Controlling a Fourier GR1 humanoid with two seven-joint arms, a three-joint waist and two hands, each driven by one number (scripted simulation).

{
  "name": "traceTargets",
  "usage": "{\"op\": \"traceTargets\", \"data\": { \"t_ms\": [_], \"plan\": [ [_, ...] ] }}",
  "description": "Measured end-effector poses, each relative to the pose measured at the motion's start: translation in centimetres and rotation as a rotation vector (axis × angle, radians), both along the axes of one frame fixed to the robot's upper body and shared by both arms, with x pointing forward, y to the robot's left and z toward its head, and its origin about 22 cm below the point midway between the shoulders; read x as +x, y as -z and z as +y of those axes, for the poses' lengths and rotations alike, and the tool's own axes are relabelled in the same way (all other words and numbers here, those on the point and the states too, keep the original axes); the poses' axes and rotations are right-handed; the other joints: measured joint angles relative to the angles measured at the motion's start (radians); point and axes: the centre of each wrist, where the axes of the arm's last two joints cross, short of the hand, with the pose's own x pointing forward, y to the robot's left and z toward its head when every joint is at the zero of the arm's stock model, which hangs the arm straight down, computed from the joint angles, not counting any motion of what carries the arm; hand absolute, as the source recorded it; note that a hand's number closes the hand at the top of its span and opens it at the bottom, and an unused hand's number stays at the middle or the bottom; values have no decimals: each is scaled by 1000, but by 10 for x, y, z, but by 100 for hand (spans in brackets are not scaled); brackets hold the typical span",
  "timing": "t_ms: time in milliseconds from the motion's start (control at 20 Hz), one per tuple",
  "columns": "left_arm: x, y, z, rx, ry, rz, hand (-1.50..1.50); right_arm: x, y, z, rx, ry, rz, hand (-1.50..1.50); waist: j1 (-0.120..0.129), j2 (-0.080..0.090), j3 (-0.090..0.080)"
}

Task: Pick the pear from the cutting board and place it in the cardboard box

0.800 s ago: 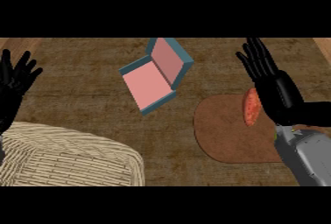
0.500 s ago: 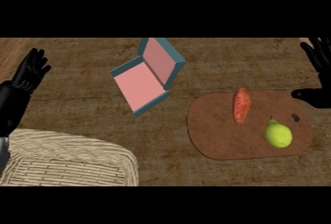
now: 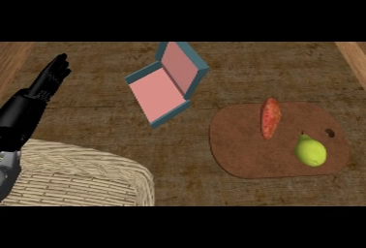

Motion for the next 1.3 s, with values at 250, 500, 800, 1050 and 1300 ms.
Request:
{"op": "traceTargets", "data": {
  "t_ms": [250, 500, 800, 1050, 1300],
  "plan": [
    [5, 3, -6, 7, 32, -16, 0, -4, -16, -18, -149, -132, 52, -150, 20, 0, 0],
    [11, 4, -11, 13, 55, -21, 0, 6, -40, -8, -311, -282, 211, -150, 39, 1, -2],
    [15, 10, -17, 15, 63, -10, 0, 28, -56, 29, -454, -449, 368, -150, 50, 1, -5],
    [14, 13, -15, 15, 58, -7, 0, 41, -67, 59, -563, -509, 468, -150, 47, -2, -6],
    [18, 15, -19, 19, 57, 0, 0, 57, -63, 91, -610, -539, 562, -150, 38, -3, -6]
  ]
}}
